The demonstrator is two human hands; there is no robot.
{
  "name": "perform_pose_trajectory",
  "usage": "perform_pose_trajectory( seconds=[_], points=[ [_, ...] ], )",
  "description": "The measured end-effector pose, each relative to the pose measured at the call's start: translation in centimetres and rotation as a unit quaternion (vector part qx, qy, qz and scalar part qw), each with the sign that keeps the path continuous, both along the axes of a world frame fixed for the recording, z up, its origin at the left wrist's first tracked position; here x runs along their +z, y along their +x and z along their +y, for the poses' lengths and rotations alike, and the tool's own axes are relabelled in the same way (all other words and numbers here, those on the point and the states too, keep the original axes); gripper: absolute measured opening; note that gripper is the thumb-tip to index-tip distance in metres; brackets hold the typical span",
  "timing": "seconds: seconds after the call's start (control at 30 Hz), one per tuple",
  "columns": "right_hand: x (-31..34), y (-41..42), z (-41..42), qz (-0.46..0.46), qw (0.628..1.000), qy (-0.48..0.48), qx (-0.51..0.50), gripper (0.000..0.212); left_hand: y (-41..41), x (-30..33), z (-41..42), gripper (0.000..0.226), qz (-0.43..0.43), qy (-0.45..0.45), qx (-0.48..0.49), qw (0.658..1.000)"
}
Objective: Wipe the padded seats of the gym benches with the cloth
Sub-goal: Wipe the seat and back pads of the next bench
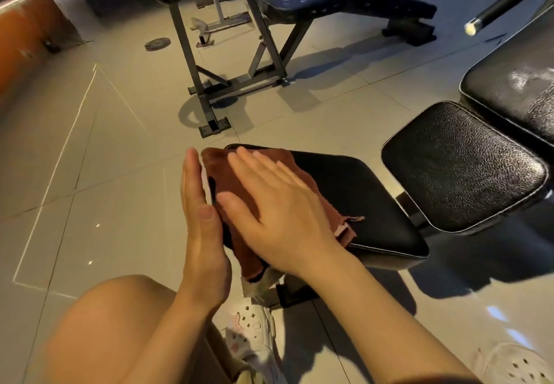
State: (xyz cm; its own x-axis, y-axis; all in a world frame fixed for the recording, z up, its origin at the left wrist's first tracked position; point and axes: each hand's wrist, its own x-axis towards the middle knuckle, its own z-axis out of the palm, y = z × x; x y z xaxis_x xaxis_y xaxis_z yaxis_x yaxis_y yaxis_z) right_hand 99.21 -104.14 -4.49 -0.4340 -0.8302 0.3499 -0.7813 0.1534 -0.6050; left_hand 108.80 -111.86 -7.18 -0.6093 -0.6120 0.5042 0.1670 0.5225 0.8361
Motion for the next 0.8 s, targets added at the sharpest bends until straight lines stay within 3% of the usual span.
perform_pose_trajectory(
  seconds=[0.17,0.3,0.4,0.47,0.57,0.7,0.8],
  points=[
    [-6.5,-3.8,7.4,0.08,0.997,0.011,-0.018,0.079,2.4,1.0,-1.6,0.063,-0.04,0.001,0.023,0.999],
    [-10.5,-6.3,13.4,0.072,0.987,0.096,-0.108,0.099,4.2,0.7,-0.8,0.075,-0.051,0.1,0.023,0.993],
    [-10.4,-6.1,14.4,0.046,0.982,0.153,-0.102,0.102,4.6,0.9,0.0,0.078,-0.061,0.121,0.018,0.991],
    [-9.8,-5.2,14.0,0.034,0.981,0.173,-0.085,0.1,4.8,1.1,0.5,0.069,-0.063,0.123,0.022,0.99],
    [-7.7,-2.6,11.4,0.035,0.99,0.114,-0.072,0.097,4.9,1.3,1.0,0.061,-0.055,0.142,0.027,0.988],
    [-3.4,1.0,4.5,0.169,0.986,0.009,-0.009,0.093,5.1,1.4,1.1,0.044,-0.04,0.15,0.051,0.987],
    [0.6,2.5,-0.7,0.228,0.971,0.066,-0.019,0.071,5.9,1.5,0.6,0.039,-0.011,0.17,0.08,0.982]
  ],
)
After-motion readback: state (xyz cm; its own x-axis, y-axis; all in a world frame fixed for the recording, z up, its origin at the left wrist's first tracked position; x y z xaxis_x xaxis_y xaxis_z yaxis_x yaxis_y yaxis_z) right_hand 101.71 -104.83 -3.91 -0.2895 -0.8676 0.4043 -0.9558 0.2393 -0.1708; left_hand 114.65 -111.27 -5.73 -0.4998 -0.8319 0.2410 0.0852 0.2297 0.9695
